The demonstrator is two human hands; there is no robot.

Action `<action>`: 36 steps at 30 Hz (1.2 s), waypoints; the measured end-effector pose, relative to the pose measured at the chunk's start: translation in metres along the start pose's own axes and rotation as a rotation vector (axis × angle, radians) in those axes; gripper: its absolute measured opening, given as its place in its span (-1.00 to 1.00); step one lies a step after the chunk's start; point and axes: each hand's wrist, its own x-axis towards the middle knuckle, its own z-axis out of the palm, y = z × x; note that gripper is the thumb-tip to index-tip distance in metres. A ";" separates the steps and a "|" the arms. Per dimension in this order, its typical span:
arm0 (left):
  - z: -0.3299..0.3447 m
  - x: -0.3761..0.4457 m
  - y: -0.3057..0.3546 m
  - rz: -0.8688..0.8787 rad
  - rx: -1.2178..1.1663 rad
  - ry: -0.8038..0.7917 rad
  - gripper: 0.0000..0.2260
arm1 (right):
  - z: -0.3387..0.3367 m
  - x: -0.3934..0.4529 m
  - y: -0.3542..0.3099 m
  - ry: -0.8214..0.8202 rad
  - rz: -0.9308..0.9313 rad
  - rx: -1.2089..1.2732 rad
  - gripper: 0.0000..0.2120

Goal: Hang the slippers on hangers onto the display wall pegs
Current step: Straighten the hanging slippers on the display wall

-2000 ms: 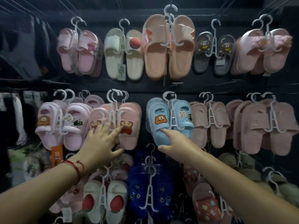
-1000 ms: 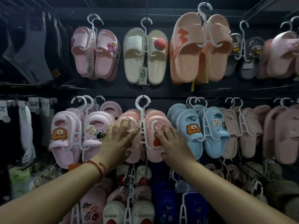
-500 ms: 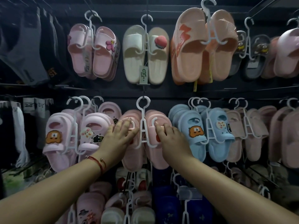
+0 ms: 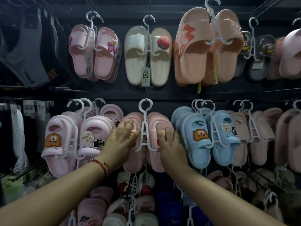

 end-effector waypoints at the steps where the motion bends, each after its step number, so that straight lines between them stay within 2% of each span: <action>1: 0.000 -0.004 0.002 -0.010 -0.027 0.004 -0.32 | 0.001 -0.004 0.000 0.001 -0.004 0.017 -0.26; 3: -0.001 -0.010 0.004 -0.043 -0.089 -0.011 -0.28 | 0.001 -0.010 0.002 0.020 -0.014 0.054 -0.27; 5: -0.004 -0.015 0.006 -0.092 -0.143 -0.044 -0.16 | -0.001 -0.012 0.005 0.032 -0.007 0.111 -0.27; 8: -0.008 -0.021 0.013 -0.168 -0.236 -0.094 -0.11 | -0.010 -0.017 0.005 -0.031 -0.005 0.211 -0.23; 12: -0.026 -0.017 0.026 -0.312 -0.421 -0.087 -0.12 | -0.029 -0.013 0.002 -0.186 0.111 0.543 -0.12; 17: -0.039 -0.008 0.032 -0.516 -0.685 0.075 -0.09 | -0.025 0.001 0.005 -0.060 0.264 0.900 0.01; 22: -0.029 -0.007 0.034 -0.648 -0.720 0.059 0.04 | -0.017 0.009 0.008 -0.038 0.468 1.117 0.07; 24: -0.024 -0.007 0.037 -0.704 -0.730 0.029 0.09 | -0.012 0.011 0.009 -0.018 0.509 1.185 0.04; 26: -0.019 -0.006 0.039 -0.729 -0.804 0.052 0.12 | -0.008 0.011 0.006 0.001 0.528 1.235 -0.03; 28: -0.015 -0.003 0.038 -0.704 -0.834 0.106 0.12 | -0.004 0.012 0.001 0.007 0.560 1.283 -0.02; 31: -0.015 0.001 0.035 -0.634 -0.800 0.150 0.07 | 0.004 0.014 -0.006 0.040 0.584 1.298 0.12; 36: -0.013 0.006 0.030 -0.614 -0.661 0.140 0.03 | 0.008 0.013 -0.004 0.095 0.583 1.183 0.02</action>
